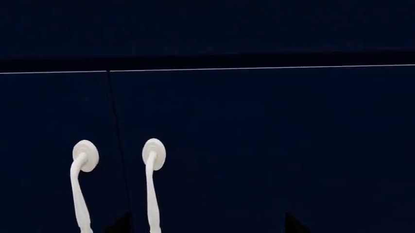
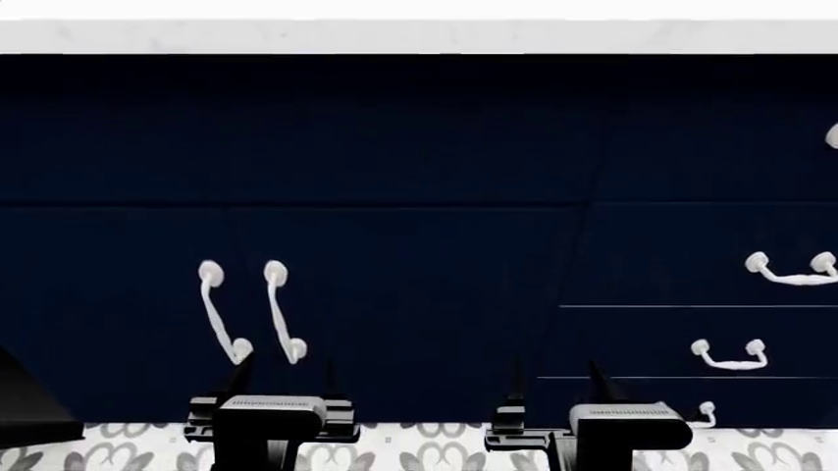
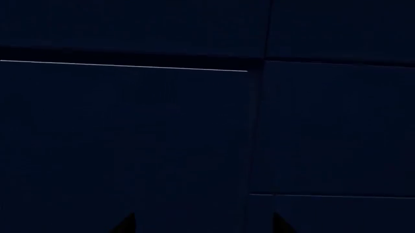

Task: Close the dishwasher door

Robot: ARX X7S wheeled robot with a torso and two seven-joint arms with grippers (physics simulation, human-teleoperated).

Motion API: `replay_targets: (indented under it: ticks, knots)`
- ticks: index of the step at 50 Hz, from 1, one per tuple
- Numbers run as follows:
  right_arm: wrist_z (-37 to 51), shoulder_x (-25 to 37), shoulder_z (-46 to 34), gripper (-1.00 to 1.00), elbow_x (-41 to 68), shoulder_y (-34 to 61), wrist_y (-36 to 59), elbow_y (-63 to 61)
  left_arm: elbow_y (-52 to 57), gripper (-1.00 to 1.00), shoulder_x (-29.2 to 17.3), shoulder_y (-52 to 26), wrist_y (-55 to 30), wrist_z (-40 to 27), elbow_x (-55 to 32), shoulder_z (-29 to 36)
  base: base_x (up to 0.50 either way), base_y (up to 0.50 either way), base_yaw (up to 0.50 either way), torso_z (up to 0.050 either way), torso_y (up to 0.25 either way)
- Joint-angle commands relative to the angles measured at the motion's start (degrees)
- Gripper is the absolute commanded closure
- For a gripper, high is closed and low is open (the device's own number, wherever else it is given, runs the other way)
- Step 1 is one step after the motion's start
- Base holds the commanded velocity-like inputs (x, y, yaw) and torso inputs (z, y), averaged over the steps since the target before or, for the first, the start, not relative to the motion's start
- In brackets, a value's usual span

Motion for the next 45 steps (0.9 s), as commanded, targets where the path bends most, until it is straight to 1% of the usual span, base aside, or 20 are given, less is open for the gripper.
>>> replay_targets:
  ticks: [1, 45]
  knots:
    - [0.5, 0.3, -0.5, -1.00, 0.0, 0.1, 0.1, 0.0, -0.1, -1.00, -0.3, -0.2, 0.1, -0.4, -0.2, 0.4, 0.00, 0.00, 0.00, -0.050, 0.000]
    - [2.6, 1.3, -2.2, -1.00, 0.1, 0.4, -0.1, 0.5, -0.5, -1.00, -1.4, 0.0, 1.3, -1.3, -2.4, 1.5, 0.00, 0.00, 0.00, -0.050, 0.000]
